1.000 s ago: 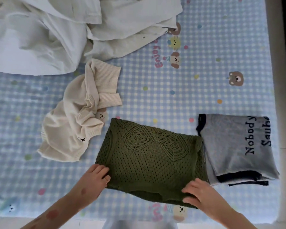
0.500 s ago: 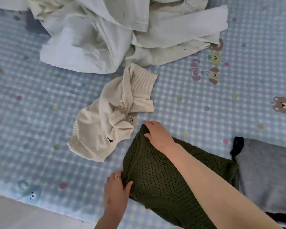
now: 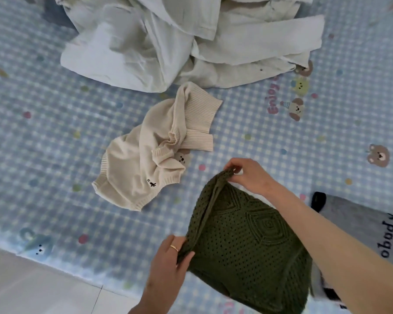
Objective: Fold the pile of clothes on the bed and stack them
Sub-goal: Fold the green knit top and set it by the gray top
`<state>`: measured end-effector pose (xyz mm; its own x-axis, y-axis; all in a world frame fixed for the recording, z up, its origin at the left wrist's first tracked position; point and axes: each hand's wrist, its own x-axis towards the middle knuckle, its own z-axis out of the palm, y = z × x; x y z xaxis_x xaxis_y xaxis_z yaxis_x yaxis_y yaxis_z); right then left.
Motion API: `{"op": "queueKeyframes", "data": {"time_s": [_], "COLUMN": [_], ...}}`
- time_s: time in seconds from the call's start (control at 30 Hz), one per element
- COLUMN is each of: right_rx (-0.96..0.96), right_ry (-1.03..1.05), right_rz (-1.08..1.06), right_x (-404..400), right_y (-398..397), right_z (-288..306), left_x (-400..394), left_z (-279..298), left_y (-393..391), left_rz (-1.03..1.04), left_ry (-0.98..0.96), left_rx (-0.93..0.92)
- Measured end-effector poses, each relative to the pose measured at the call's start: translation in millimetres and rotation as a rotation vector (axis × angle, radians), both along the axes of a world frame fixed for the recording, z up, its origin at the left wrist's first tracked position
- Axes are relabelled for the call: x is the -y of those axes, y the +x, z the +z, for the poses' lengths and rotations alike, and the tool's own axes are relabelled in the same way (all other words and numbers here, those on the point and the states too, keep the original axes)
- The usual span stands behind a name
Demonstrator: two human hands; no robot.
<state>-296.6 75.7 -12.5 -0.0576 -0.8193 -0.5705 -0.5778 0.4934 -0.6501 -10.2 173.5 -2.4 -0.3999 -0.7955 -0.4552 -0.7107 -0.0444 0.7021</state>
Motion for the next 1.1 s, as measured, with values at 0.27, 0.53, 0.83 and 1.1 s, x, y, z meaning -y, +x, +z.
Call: {"op": "queueKeyframes", "data": {"time_s": [0.27,0.53,0.83,1.1], "right_rx": [0.047,-0.073,-0.455,-0.201], "right_ry": [0.101,0.263,0.068,-0.064], "right_rz": [-0.051,-0.03,0.197,-0.206], "right_x": [-96,-198,-196,-219], "right_y": [-78,-143,-96,-96], "right_z": [23,23,-21,-20], "left_x": [-75,-150,-121,-45], "left_z": [8,-1,-18,-17], "left_y": [-61,-147,-124,-111], "left_rz": [-0.455,-0.765,0.225,0.308], "left_ry": [-0.174,-0.08,0.039,-0.036], "left_rx": [-0.122,0.086,0.421,0.176]}}
